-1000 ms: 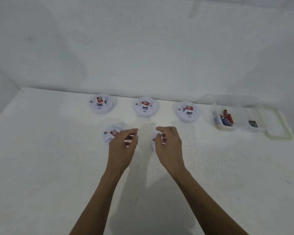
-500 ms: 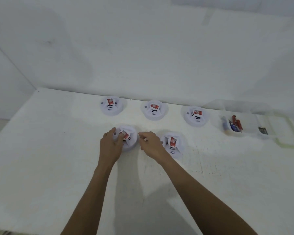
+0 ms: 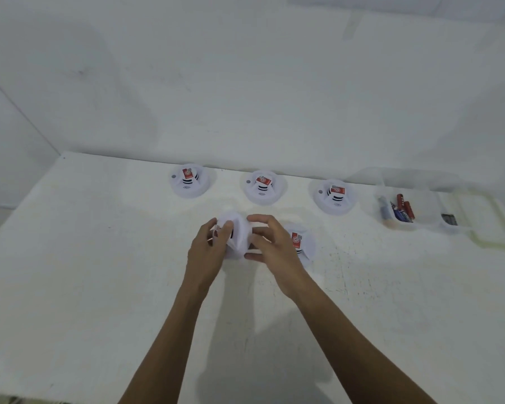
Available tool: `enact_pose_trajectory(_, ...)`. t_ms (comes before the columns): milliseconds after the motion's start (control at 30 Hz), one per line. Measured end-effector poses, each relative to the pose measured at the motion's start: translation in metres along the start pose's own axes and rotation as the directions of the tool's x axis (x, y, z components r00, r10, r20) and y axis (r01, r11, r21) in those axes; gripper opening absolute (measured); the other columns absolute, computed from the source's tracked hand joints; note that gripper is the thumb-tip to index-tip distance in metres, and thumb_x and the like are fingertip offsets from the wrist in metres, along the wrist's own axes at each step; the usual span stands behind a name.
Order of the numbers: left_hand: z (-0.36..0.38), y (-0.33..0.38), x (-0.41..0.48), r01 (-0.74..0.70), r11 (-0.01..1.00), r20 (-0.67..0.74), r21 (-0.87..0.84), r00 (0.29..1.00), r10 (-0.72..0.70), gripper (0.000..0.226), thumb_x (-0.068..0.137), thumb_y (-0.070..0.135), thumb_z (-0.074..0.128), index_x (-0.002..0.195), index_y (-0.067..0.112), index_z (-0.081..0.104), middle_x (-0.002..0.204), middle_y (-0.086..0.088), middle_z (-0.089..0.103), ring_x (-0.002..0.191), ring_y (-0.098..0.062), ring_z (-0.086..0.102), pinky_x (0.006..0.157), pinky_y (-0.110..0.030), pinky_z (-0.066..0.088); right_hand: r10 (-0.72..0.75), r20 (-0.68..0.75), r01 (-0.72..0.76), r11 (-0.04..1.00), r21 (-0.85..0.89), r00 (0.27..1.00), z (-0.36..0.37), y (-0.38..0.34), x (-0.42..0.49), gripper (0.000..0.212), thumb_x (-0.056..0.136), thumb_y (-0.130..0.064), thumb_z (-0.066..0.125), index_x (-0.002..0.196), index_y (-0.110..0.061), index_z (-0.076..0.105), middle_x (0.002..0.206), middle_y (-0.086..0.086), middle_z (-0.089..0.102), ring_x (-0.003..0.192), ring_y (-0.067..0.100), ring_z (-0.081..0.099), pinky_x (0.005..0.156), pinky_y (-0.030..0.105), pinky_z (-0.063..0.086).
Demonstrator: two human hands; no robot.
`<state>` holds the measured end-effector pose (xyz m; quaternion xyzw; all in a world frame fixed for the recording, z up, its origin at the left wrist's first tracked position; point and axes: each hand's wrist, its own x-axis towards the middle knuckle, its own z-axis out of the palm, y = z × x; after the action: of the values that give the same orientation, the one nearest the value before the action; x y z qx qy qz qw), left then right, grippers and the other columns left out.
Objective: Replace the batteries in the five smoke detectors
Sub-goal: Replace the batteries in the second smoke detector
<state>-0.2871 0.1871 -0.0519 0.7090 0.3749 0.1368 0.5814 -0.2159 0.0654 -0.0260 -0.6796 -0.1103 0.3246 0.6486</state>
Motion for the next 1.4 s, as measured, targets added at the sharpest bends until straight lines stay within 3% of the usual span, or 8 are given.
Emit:
enact_pose_trajectory(133,0.008,0.023,-0.018,0.079,0.961,0.201,-0.264,0.979,-0.025,0.025,0.09,0.048,0.044,0.111,0.036,0.051,0.112,0.008,0.058,0.099,-0.014,0.06,0.075,-0.026,0.05,-0.089,-0.017,0.089,0.996,0.024,0.996,-0.012,-0.016,-0.027,0.026,0.095,-0.008,0.052,0.119,-0.015,0.058,0.111,0.006,0.067,0.092,0.024,0.069,0.083,0.036,0.058)
enact_pose_trajectory(300,0.007,0.034,-0.031,0.234,0.863,0.457,-0.448,0.889,-0.004,0.071,0.077,0.065,0.047,0.132,0.02,0.048,0.128,-0.014,0.058,0.112,-0.03,0.06,0.097,-0.045,0.049,-0.236,-0.057,0.223,0.96,-0.171,0.97,-0.027,-0.029,-0.051,0.022,0.095,-0.005,0.052,0.11,-0.012,0.066,0.108,0.003,0.069,0.095,0.018,0.068,0.083,0.033,0.058)
enact_pose_trajectory(500,0.016,0.048,-0.049,0.432,0.601,0.582,-0.672,0.81,0.068,0.056,0.085,0.055,0.028,0.103,0.028,0.074,0.109,-0.007,0.07,0.096,-0.025,0.067,0.093,-0.047,0.049,-0.445,-0.111,0.327,0.785,-0.526,0.889,-0.044,-0.037,-0.078,0.016,0.09,-0.011,0.06,0.103,-0.017,0.066,0.101,-0.009,0.065,0.092,-0.002,0.06,0.071,0.005,0.047)
enact_pose_trajectory(667,0.026,0.05,-0.059,0.479,0.546,0.647,-0.688,0.745,0.162,0.061,0.072,0.062,0.057,0.115,0.02,0.069,0.117,-0.013,0.066,0.104,-0.029,0.065,0.085,-0.042,0.054,-0.524,-0.109,0.292,0.622,-0.727,0.844,-0.043,-0.045,-0.091,0.039,0.081,-0.044,0.059,0.108,-0.016,0.067,0.089,-0.012,0.058,0.068,0.0,0.054,0.061,0.001,0.043)
enact_pose_trajectory(767,0.034,0.047,-0.062,0.536,0.534,0.682,-0.654,0.722,0.111,0.081,0.071,0.063,0.063,0.134,0.014,0.052,0.126,-0.02,0.058,0.106,-0.034,0.061,0.086,-0.045,0.053,-0.526,-0.139,0.215,0.556,-0.803,0.839,-0.038,-0.05,-0.097,0.058,0.074,-0.058,0.059,0.114,-0.017,0.065,0.096,-0.004,0.062,0.077,0.006,0.053,0.063,0.003,0.035)
enact_pose_trajectory(1033,0.047,0.042,-0.066,0.456,0.585,0.629,-0.67,0.768,0.122,0.065,0.062,0.063,0.07,0.112,0.021,0.07,0.109,-0.012,0.068,0.1,-0.028,0.062,0.083,-0.041,0.056,-0.554,-0.281,0.011,0.465,-0.885,0.784,-0.022,-0.049,-0.101,0.075,0.062,-0.072,0.056,0.112,-0.016,0.061,0.097,0.003,0.063,0.082,0.02,0.061,0.065,0.033,0.055)
enact_pose_trajectory(1267,0.052,0.034,-0.07,0.361,0.59,0.595,-0.723,0.76,0.264,0.059,0.05,0.066,0.077,0.096,0.03,0.076,0.099,-0.001,0.074,0.09,-0.016,0.07,0.073,-0.031,0.057,-0.345,-0.205,0.019,0.548,-0.836,0.916,-0.024,-0.054,-0.104,0.078,0.063,-0.067,0.057,0.126,-0.023,0.043,0.113,-0.006,0.047,0.101,0.008,0.042,0.09,0.029,0.049)
enact_pose_trajectory(1400,0.052,0.03,-0.069,0.406,0.54,0.611,-0.737,0.741,0.276,0.056,0.054,0.06,0.077,0.097,0.024,0.077,0.1,-0.005,0.074,0.089,-0.02,0.071,0.072,-0.033,0.058,-0.313,-0.194,0.069,0.665,-0.743,0.929,-0.026,-0.062,-0.106,0.05,0.077,-0.045,0.071,0.106,-0.033,0.032,0.102,-0.015,0.04,0.099,0.005,0.046,0.086,0.019,0.047)
